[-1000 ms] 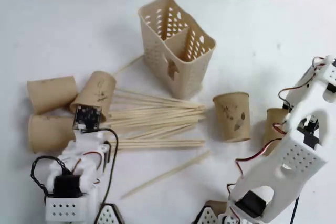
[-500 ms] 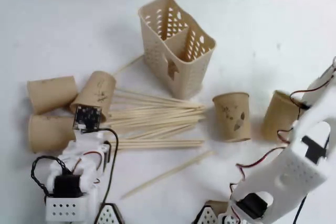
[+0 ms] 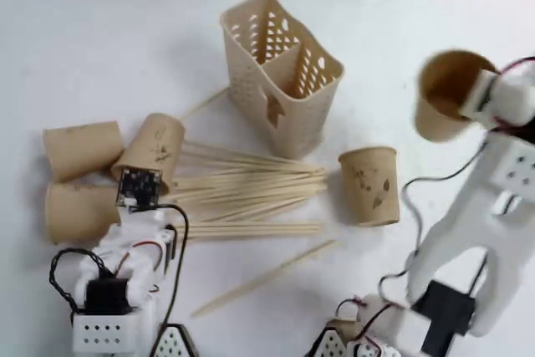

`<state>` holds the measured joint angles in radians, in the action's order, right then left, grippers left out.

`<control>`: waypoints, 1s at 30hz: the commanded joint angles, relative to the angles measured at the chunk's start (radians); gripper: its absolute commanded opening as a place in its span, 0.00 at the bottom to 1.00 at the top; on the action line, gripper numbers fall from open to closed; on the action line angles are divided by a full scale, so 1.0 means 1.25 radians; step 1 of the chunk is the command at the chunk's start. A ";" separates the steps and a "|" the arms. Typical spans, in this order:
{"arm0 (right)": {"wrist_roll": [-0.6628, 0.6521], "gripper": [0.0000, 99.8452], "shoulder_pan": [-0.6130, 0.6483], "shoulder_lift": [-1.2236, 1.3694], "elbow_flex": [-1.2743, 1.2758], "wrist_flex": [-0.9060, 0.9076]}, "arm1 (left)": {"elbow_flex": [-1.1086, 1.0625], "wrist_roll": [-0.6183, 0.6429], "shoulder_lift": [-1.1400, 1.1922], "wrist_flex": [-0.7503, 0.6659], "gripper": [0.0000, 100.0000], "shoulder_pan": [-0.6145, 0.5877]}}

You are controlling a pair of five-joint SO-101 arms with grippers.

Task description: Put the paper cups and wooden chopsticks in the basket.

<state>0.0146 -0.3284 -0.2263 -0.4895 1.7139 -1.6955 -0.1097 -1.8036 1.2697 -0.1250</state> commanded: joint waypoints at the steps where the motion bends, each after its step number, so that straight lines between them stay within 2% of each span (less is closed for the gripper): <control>1: 0.092 0.02 0.117 -0.077 -0.039 -0.035 | 0.000 -0.004 0.002 0.004 0.14 -0.007; 4: 0.140 0.02 0.214 -0.107 -0.039 -0.106 | 0.000 -0.004 0.002 0.004 0.14 -0.007; 8: 0.142 0.02 0.346 -0.118 -0.039 -0.180 | 0.000 -0.004 0.002 0.004 0.14 -0.007; 13: 0.137 0.02 0.441 -0.099 -0.016 -0.255 | 0.000 -0.004 0.002 0.004 0.14 -0.007; 18: 0.136 0.02 0.447 -0.015 -0.001 -0.284 | 0.000 -0.004 0.002 0.004 0.14 -0.007; 30: 0.136 0.02 0.387 0.120 -0.001 -0.272 | 0.000 -0.004 0.002 0.004 0.14 -0.007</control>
<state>0.1864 0.1795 -0.0744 -0.4818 1.3901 -1.6955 -0.1097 -1.8036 1.2697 -0.1250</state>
